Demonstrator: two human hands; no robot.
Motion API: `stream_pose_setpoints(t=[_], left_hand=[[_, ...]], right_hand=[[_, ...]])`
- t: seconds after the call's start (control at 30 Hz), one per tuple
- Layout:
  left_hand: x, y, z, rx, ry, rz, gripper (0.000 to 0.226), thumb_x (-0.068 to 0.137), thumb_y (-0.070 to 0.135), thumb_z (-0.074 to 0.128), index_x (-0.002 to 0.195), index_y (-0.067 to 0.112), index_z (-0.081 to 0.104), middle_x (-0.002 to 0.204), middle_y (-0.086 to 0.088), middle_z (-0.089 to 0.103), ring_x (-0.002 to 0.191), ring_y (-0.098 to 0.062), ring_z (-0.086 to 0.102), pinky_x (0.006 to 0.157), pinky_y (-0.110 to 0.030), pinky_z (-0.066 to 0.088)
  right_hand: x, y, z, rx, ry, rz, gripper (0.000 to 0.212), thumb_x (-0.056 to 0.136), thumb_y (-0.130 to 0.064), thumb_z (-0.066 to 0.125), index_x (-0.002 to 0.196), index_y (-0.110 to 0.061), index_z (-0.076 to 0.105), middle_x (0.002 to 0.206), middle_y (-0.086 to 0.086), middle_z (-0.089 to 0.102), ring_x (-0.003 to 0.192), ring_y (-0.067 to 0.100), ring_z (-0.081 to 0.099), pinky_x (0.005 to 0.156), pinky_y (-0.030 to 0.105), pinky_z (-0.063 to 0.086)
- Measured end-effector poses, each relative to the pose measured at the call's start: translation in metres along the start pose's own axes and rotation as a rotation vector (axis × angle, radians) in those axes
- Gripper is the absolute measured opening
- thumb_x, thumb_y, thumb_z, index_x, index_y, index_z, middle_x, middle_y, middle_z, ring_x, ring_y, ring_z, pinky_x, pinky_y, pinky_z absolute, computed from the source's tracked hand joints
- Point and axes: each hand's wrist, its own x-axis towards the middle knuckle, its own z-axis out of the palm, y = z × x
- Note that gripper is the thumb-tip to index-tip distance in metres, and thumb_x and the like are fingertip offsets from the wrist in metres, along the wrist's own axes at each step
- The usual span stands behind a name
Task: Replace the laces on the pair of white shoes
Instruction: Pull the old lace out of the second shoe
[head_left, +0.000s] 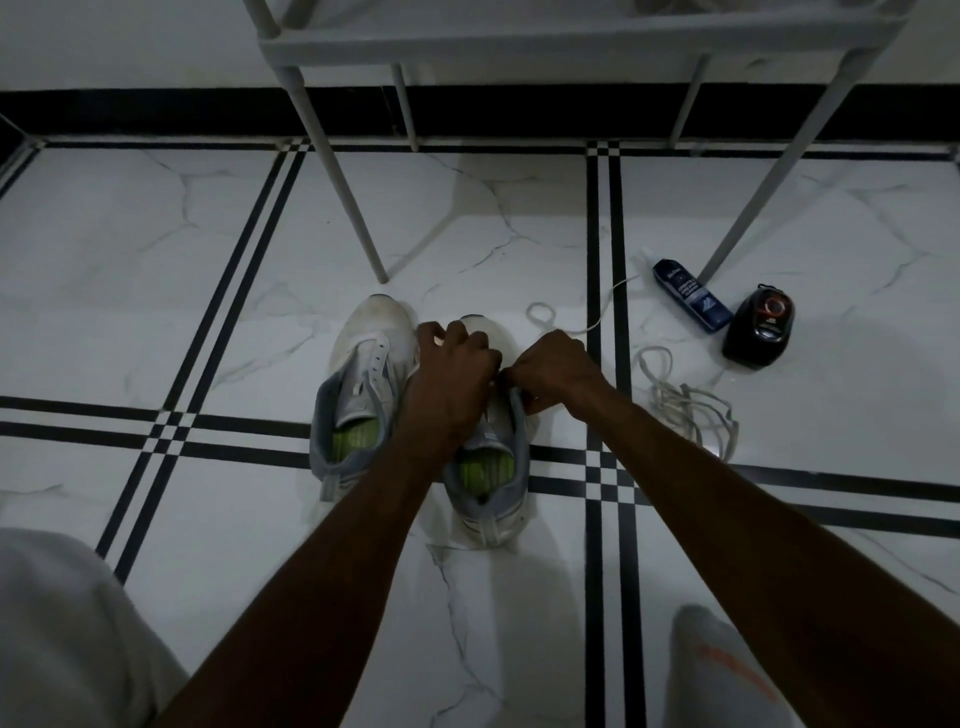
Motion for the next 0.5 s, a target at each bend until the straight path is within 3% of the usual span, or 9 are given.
stream_pose_setpoints(t=[0.07,0.1,0.17,0.2,0.23,0.27,0.33,0.4,0.5], left_hand=[[-0.003,-0.002,-0.001,-0.012,-0.001,-0.106,0.026,0.082,0.012,0.062,0.106,0.017,0.069,0.109,-0.006,0.066,0.109,-0.032,0.056,0.098,-0.05,0.037],[-0.004,-0.007,-0.003,-0.088,0.038,-0.26,0.029,0.08,0.011,0.061,0.109,0.014,0.066,0.111,-0.008,0.065,0.109,-0.033,0.057,0.096,-0.049,0.04],[-0.005,-0.02,-0.011,-0.421,0.186,-0.704,0.03,0.084,0.013,0.054,0.112,0.004,0.061,0.114,-0.017,0.062,0.108,-0.037,0.059,0.093,-0.048,0.045],[-0.004,-0.026,-0.012,-0.587,0.264,-0.848,0.033,0.086,0.014,0.052,0.114,-0.002,0.058,0.117,-0.022,0.06,0.11,-0.04,0.058,0.096,-0.048,0.045],[-0.004,-0.03,-0.012,-0.674,0.328,-0.872,0.033,0.087,0.01,0.053,0.116,-0.005,0.055,0.12,-0.025,0.057,0.112,-0.042,0.055,0.099,-0.048,0.044],[-0.004,-0.031,-0.013,-0.725,0.377,-0.818,0.033,0.087,0.005,0.055,0.119,-0.005,0.053,0.123,-0.024,0.054,0.114,-0.041,0.054,0.101,-0.048,0.044],[0.0,-0.025,-0.017,-0.809,0.409,-0.552,0.042,0.089,0.002,0.061,0.13,0.004,0.051,0.128,-0.017,0.053,0.117,-0.031,0.054,0.102,-0.04,0.045],[0.006,-0.014,-0.018,-0.762,0.24,-0.286,0.049,0.088,0.007,0.069,0.135,0.012,0.056,0.131,-0.011,0.057,0.119,-0.025,0.054,0.102,-0.037,0.045],[0.007,-0.007,-0.01,-0.324,-0.032,-0.135,0.028,0.088,0.022,0.072,0.115,0.017,0.072,0.12,-0.007,0.066,0.109,-0.028,0.06,0.096,-0.043,0.046]], right_hand=[[0.001,0.002,0.001,-0.036,0.016,-0.013,0.038,0.078,-0.042,0.076,0.068,-0.009,0.06,0.069,0.005,0.069,0.058,0.011,0.066,0.052,0.018,0.049],[0.002,0.002,0.001,-0.027,0.035,-0.021,0.039,0.076,-0.042,0.077,0.071,-0.006,0.063,0.073,0.007,0.071,0.064,0.014,0.068,0.059,0.023,0.056],[0.005,0.003,0.0,0.018,0.052,-0.026,0.041,0.071,-0.038,0.079,0.081,0.0,0.069,0.077,0.01,0.074,0.07,0.021,0.072,0.071,0.034,0.062],[0.005,0.002,0.0,0.039,0.05,-0.021,0.04,0.071,-0.035,0.079,0.083,0.001,0.069,0.078,0.011,0.074,0.071,0.021,0.073,0.071,0.036,0.063],[0.004,0.002,-0.001,0.056,0.031,-0.015,0.036,0.074,-0.032,0.079,0.082,0.001,0.069,0.08,0.013,0.074,0.071,0.021,0.072,0.07,0.034,0.063],[0.004,0.002,-0.001,0.067,0.006,-0.018,0.032,0.076,-0.031,0.077,0.079,-0.001,0.067,0.082,0.014,0.074,0.071,0.019,0.071,0.069,0.031,0.061],[0.003,0.002,-0.001,0.057,-0.016,-0.009,0.034,0.079,-0.033,0.076,0.074,-0.001,0.067,0.082,0.014,0.075,0.068,0.017,0.07,0.068,0.028,0.059],[0.003,0.001,-0.002,0.109,-0.014,0.009,0.035,0.078,-0.029,0.08,0.083,0.004,0.072,0.076,0.014,0.075,0.066,0.022,0.074,0.071,0.035,0.063],[0.002,-0.001,-0.002,0.11,-0.03,0.011,0.037,0.075,-0.026,0.083,0.09,0.005,0.071,0.076,0.016,0.075,0.065,0.024,0.075,0.07,0.041,0.063]])
